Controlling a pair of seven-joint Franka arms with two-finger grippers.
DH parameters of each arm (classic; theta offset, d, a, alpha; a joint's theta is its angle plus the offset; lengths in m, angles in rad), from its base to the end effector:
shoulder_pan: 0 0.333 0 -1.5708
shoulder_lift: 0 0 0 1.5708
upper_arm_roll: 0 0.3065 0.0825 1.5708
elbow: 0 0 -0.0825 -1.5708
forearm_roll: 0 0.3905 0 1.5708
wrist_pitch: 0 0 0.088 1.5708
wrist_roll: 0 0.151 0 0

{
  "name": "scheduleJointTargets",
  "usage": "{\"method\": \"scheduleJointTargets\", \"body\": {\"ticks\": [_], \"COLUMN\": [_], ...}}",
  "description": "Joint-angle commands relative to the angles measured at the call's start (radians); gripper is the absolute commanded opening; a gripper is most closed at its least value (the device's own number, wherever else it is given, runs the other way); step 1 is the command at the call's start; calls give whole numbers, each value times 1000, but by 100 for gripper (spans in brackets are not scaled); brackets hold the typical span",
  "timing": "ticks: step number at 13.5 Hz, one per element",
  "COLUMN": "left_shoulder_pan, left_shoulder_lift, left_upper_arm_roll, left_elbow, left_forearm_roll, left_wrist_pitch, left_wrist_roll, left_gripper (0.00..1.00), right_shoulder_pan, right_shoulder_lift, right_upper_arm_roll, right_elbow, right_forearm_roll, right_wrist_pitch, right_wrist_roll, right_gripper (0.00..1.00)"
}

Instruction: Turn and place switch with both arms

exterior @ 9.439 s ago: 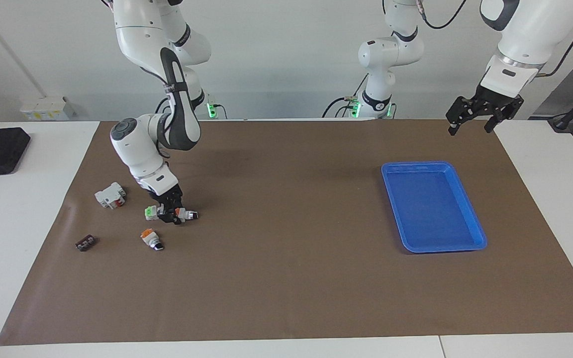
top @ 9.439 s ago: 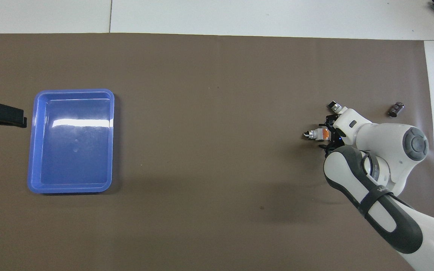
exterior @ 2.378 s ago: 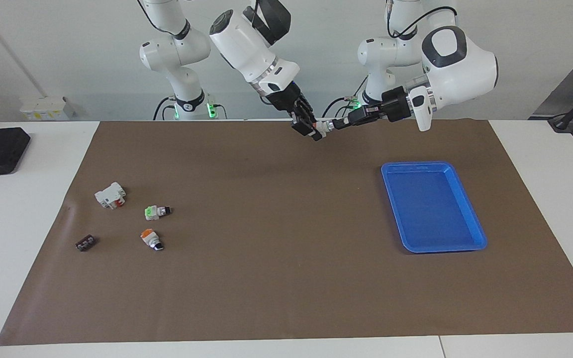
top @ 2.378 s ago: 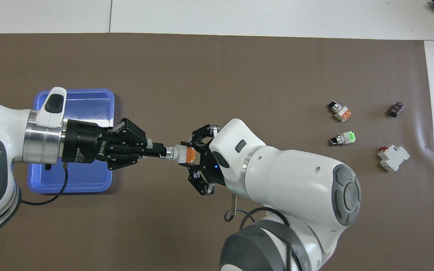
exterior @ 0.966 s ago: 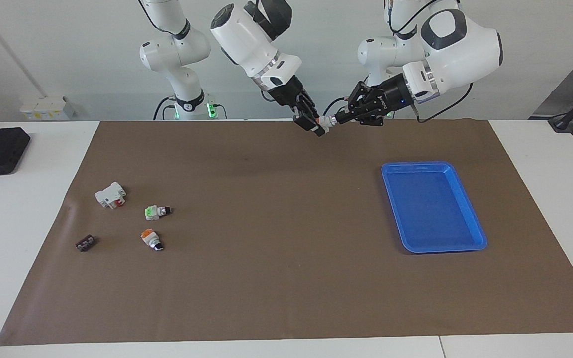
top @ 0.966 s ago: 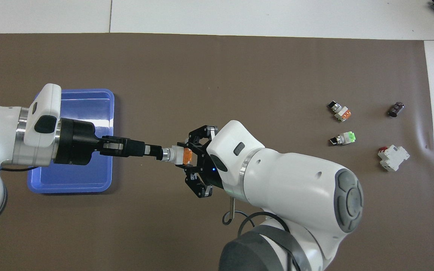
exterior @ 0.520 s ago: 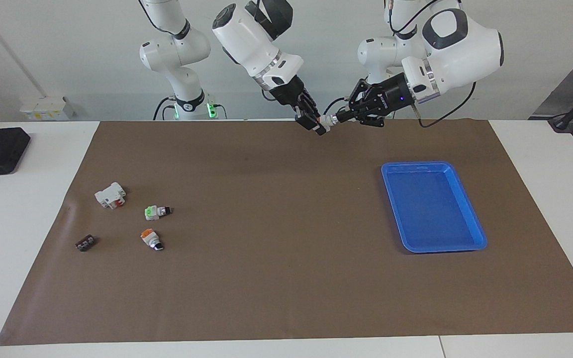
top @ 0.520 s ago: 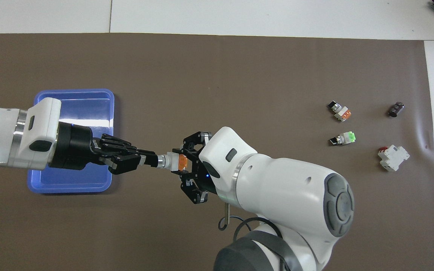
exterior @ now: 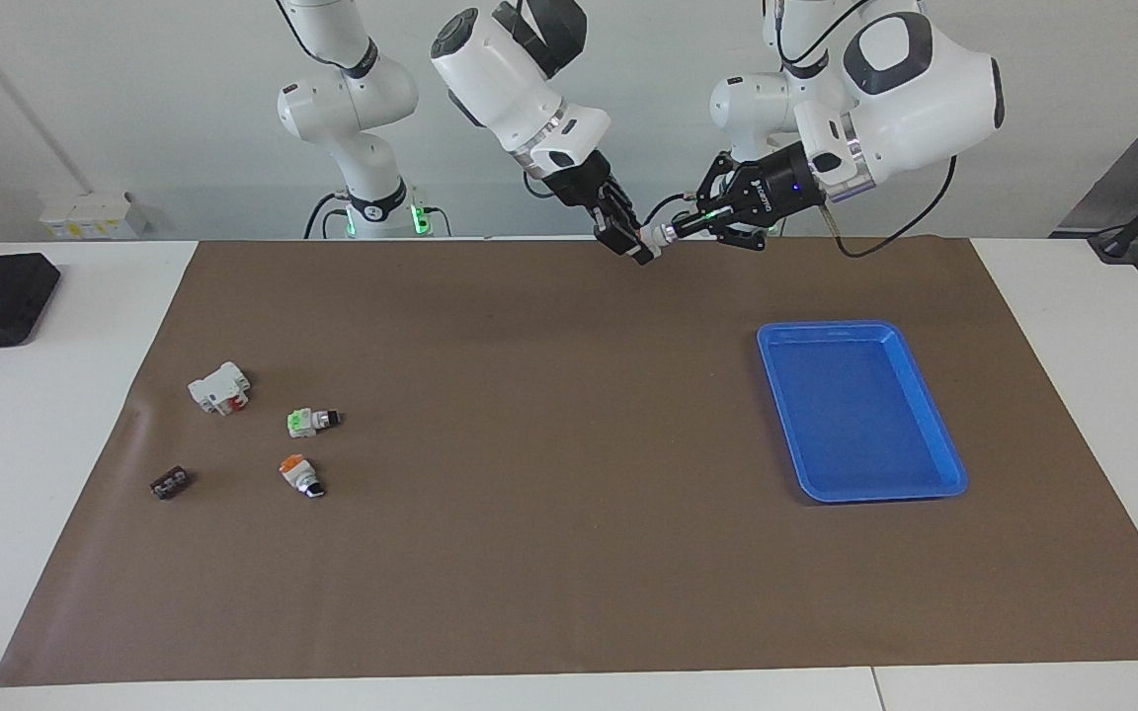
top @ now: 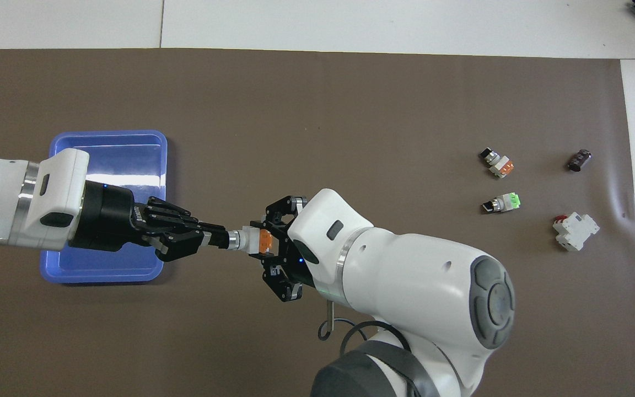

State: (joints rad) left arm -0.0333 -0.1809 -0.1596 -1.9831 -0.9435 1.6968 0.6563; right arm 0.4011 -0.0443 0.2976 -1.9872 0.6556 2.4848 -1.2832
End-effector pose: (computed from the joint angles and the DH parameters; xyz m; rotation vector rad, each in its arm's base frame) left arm 0.4787 -0.2125 0.5320 2.1185 -0.7305 0.1365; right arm 0.4630 0.4095 0.4967 -1.8812 -1.8764 -0.8975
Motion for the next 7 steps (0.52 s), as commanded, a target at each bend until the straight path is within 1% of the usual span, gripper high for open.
{"method": "scheduleJointTargets", "body": {"ticks": [1,2,5,6,7], "left_shoulder_pan": [7,7,9,12,13], "left_shoulder_lift": [-34,-34,-34,-34,-34], "left_upper_arm_roll": [17,21,23,23,23], "left_elbow": [-8,-8,-8,-8,-8], "left_forearm_roll": [20,22,23,38,73], "left_wrist_pitch": [-97,-104,-108,-97,-91], "left_wrist_roll": [3,2,0,0,-1], "left_gripper": [0,0,0,0,0], "right_shoulder_pan": [-30,-30,-34,-48,-85], "right_shoulder_lift": [-11,-16,-17,-19,-19], "right_upper_arm_roll": [-6,-6,-8,-11,-11], "right_elbow": [-2,-2,-4,-4,-2], "right_forearm_roll": [6,6,6,6,6], "right_wrist_pitch": [13,11,0,-24,-50], "right_wrist_roll": [39,39,39,39,39], "right_gripper": [95,100,100,100,100]}}
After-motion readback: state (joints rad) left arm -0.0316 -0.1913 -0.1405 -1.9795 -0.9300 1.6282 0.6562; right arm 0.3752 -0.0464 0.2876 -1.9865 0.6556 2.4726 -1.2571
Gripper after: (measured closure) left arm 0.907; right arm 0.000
